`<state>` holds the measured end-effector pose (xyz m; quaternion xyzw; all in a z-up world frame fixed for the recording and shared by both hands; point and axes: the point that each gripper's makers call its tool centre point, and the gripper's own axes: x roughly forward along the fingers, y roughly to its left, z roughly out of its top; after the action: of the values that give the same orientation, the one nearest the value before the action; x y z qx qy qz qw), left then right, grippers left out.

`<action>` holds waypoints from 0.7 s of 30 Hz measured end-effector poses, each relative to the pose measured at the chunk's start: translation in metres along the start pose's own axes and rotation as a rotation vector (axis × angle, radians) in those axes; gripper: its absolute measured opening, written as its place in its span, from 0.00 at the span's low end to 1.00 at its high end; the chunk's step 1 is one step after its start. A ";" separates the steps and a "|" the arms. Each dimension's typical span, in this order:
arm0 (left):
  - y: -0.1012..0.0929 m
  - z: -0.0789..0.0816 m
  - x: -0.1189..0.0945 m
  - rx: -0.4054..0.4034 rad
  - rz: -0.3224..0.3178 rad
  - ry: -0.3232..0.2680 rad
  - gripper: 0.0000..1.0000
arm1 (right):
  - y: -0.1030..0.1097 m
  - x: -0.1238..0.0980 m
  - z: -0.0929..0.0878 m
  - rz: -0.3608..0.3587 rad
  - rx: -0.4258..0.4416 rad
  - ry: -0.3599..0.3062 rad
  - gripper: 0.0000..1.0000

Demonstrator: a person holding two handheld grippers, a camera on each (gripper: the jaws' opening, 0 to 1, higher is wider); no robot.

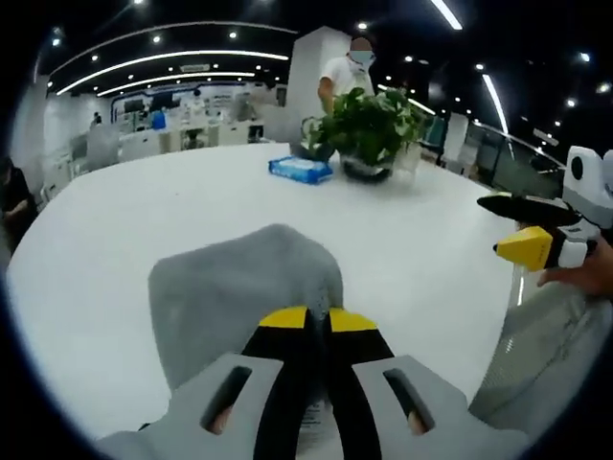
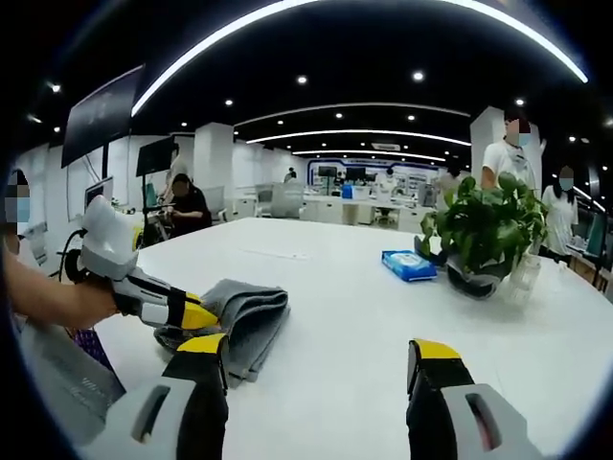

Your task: Open the folded towel by lifting each exposed corner and separating the folded layers until the towel lies flat within the target outline without major curled edges

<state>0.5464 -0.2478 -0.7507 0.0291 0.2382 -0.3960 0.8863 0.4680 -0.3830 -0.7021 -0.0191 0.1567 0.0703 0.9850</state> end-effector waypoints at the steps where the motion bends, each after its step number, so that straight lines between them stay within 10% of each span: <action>1: -0.001 0.003 0.000 -0.002 -0.005 -0.006 0.03 | 0.000 0.000 0.000 0.001 -0.001 0.000 0.76; 10: -0.009 0.021 -0.002 0.041 -0.024 -0.029 0.03 | 0.001 0.000 -0.001 0.003 -0.005 0.007 0.75; 21: 0.026 0.051 -0.034 -0.064 0.045 -0.148 0.03 | 0.004 0.001 -0.001 0.015 -0.016 0.007 0.75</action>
<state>0.5657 -0.2189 -0.6939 -0.0230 0.1840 -0.3693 0.9106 0.4684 -0.3786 -0.7036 -0.0260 0.1598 0.0790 0.9836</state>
